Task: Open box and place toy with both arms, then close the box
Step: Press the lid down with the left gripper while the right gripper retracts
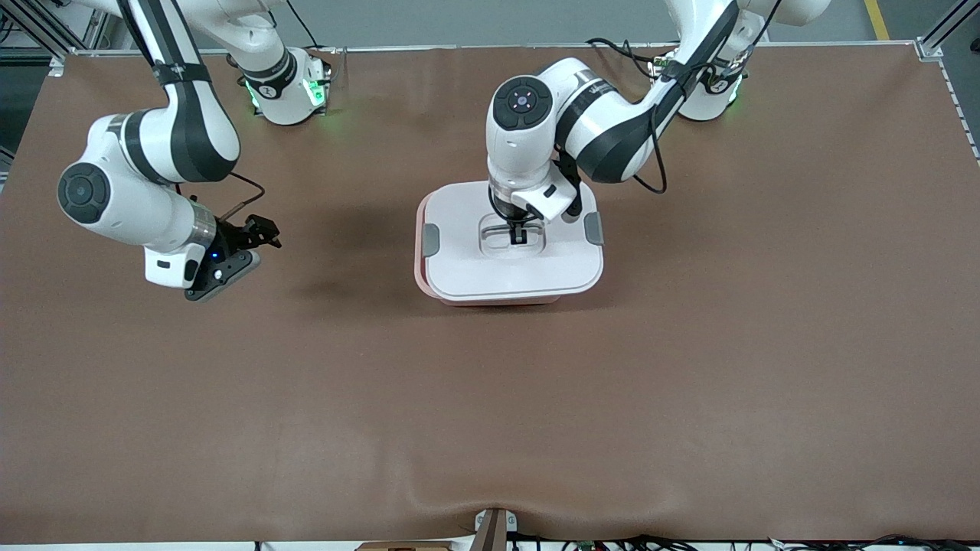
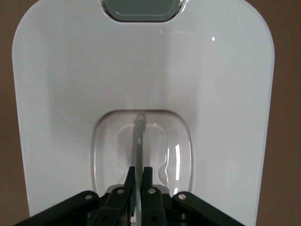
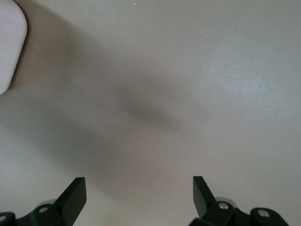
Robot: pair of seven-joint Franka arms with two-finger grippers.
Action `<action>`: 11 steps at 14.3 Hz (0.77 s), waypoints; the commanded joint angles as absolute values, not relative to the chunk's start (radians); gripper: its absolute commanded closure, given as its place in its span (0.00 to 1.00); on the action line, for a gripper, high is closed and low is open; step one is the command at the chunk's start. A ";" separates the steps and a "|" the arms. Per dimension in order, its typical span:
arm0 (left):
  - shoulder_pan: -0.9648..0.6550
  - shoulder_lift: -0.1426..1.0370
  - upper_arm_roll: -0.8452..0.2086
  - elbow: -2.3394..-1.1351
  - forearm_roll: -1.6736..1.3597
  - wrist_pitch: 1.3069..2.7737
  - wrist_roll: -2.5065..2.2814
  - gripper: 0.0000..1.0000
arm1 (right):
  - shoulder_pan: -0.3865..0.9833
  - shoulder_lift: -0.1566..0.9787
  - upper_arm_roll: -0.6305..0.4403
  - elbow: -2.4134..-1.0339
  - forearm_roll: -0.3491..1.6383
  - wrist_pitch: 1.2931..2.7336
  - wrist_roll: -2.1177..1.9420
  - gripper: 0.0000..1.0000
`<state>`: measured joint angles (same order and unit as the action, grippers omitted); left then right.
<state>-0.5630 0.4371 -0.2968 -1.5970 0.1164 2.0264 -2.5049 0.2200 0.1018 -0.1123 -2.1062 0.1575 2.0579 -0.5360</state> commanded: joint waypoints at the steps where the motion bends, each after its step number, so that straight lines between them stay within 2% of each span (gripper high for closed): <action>1: -0.569 0.446 -0.296 -1.574 0.140 2.029 -2.517 1.00 | 0.155 0.038 -0.098 -2.146 0.213 2.060 -0.534 0.00; 7: -0.591 0.446 -0.296 -1.592 0.141 2.036 -2.517 1.00 | 0.065 -0.090 -0.101 -2.141 0.215 1.931 -0.555 0.00; 11: -0.607 0.457 -0.295 -1.611 0.146 2.082 -2.534 1.00 | 0.048 -0.086 -0.097 -2.042 0.195 1.836 -0.543 0.00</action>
